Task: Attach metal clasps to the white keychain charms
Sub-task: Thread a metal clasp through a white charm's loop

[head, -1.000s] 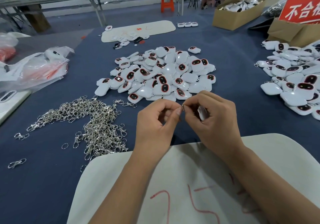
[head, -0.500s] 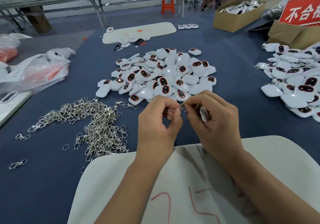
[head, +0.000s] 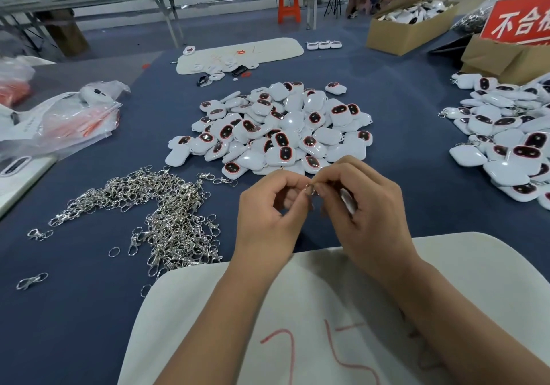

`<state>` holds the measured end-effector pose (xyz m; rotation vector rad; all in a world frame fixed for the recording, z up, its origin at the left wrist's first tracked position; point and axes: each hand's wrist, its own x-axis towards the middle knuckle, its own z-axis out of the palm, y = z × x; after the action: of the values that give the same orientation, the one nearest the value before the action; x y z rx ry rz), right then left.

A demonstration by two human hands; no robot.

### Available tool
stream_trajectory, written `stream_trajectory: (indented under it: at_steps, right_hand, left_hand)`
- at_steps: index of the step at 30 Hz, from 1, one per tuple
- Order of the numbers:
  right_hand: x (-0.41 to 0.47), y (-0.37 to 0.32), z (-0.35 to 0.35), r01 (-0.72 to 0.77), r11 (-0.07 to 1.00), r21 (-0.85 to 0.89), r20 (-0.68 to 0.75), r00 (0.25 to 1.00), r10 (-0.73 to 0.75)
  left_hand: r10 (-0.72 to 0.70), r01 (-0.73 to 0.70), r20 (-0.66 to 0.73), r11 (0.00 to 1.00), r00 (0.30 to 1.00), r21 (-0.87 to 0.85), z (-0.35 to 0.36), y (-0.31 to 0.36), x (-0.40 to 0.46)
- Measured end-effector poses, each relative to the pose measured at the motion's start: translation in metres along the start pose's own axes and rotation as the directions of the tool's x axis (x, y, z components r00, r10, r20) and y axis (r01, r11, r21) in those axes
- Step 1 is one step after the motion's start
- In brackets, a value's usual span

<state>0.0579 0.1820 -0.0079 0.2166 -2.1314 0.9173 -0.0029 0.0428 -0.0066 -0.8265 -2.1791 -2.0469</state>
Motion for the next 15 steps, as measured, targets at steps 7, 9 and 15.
stream_trajectory:
  at_steps: [7, 9, 15]
  right_hand:
    - [0.001, 0.0052, 0.0015, -0.162, 0.986, 0.032, -0.033, 0.986, 0.163]
    - [0.0002, 0.0057, 0.003, -0.184, 0.982, 0.043, -0.014, 0.983, 0.185]
    - [0.0002, 0.0058, 0.0035, -0.185, 0.982, 0.041, 0.011, 0.983, 0.184]
  left_hand:
    - [-0.051, 0.051, 0.017, 0.998, 0.999, -0.042, -0.0004, 0.0041, -0.0009]
    - [-0.065, 0.066, 0.05, 0.997, 0.997, -0.03, 0.0011, 0.0048, -0.0011]
    - [-0.061, 0.062, 0.017, 0.998, 0.998, -0.031, -0.0016, 0.003, 0.0008]
